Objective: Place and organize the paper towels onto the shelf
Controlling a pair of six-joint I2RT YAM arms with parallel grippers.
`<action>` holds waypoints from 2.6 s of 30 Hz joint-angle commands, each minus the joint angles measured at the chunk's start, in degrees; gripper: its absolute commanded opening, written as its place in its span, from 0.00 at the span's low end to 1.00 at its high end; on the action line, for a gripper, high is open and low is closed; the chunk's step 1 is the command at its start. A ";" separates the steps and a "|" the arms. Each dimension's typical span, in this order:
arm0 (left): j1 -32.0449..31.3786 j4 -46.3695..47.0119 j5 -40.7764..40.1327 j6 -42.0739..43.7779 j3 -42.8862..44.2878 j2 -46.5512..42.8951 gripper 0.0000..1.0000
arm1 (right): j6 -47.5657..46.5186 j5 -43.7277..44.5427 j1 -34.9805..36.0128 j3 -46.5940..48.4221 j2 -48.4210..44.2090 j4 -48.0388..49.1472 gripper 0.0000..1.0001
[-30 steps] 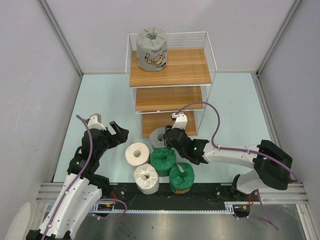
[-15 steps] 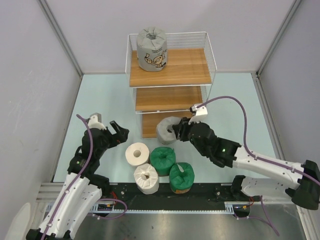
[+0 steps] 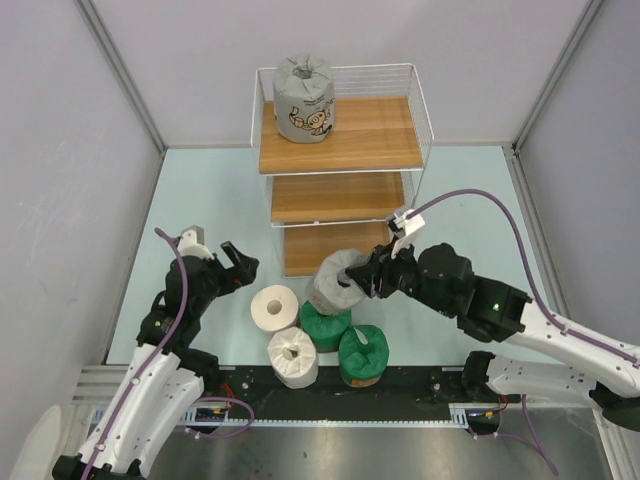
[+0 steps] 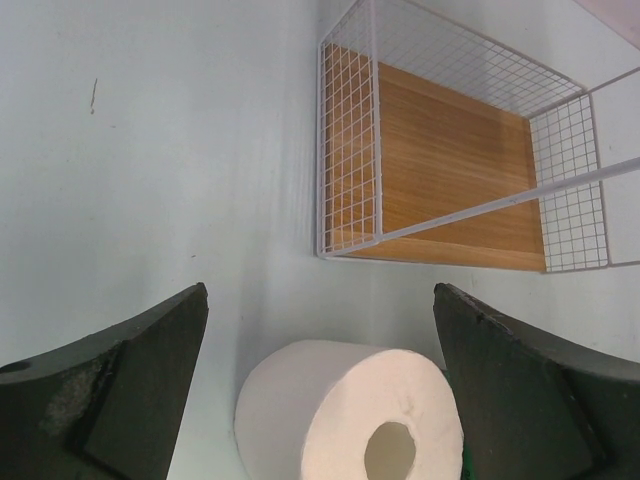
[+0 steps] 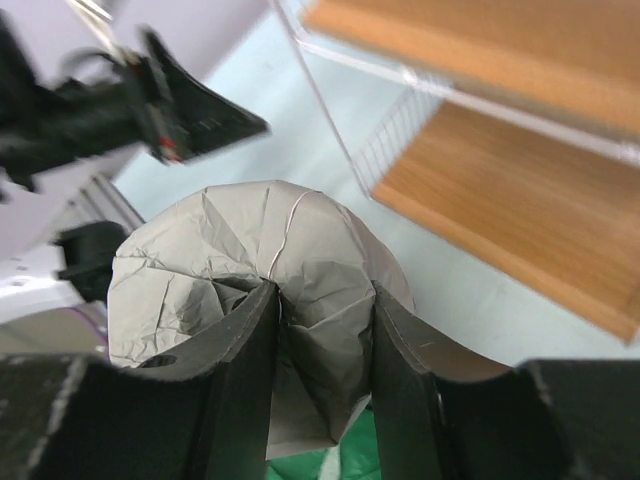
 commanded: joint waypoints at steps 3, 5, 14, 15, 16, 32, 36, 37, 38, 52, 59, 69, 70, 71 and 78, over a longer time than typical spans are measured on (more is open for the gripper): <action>-0.27 1.03 0.66 -0.79 -0.15 -0.38 1.00 | -6.23 -3.39 1.31 14.73 -0.82 2.28 0.41; -0.27 0.59 0.31 -0.79 -0.15 -0.82 1.00 | -7.64 -3.12 1.40 17.47 0.05 3.16 0.41; -0.27 -0.65 -0.75 -0.35 -0.50 -2.23 1.00 | -16.77 2.15 1.40 32.48 5.93 6.15 0.41; -0.27 -0.56 -0.66 -0.26 -0.59 -2.23 1.00 | -17.57 3.02 1.23 33.99 6.73 6.24 0.41; -0.27 -0.56 -0.66 -0.26 -0.59 -2.05 1.00 | -18.19 3.47 1.14 35.22 7.35 6.41 0.41; -0.27 -0.12 -0.58 -0.08 -0.94 -1.96 1.00 | -17.59 -2.14 -17.83 53.42 19.21 4.40 0.40; -0.27 -0.03 -0.40 -0.17 -1.03 -2.31 1.00 | -14.69 -8.21 -25.21 55.80 22.38 2.64 0.40; -0.27 -0.03 -0.40 -0.08 -1.03 -2.23 1.00 | -14.33 -8.91 -26.01 55.89 22.73 2.55 0.40; -0.27 -0.03 -0.40 -0.08 -1.03 -2.31 1.00 | -13.55 -9.62 -26.54 55.97 23.34 2.46 0.40; -0.27 0.23 -0.14 0.09 -1.11 -1.87 1.00 | -11.95 -13.14 -31.03 55.80 26.42 0.35 0.41; -0.27 0.32 -0.05 0.09 -1.03 -1.79 1.00 | -11.87 -12.44 -31.12 56.15 27.83 0.09 0.45; -0.27 0.23 -0.05 0.09 -1.11 -1.70 1.00 | -13.01 -8.66 -31.12 56.15 28.45 0.00 0.56; -0.27 0.23 -0.05 0.09 -1.11 -1.78 1.00 | -13.01 -7.44 -30.77 56.06 28.36 0.09 0.57; -0.27 0.23 -0.05 0.09 -1.20 -1.79 1.00 | -13.19 -6.82 -30.76 55.98 28.18 0.26 0.57; -0.27 0.50 -0.05 0.00 -1.29 -1.52 1.00 | -13.45 -2.51 -30.33 54.31 26.52 1.40 0.58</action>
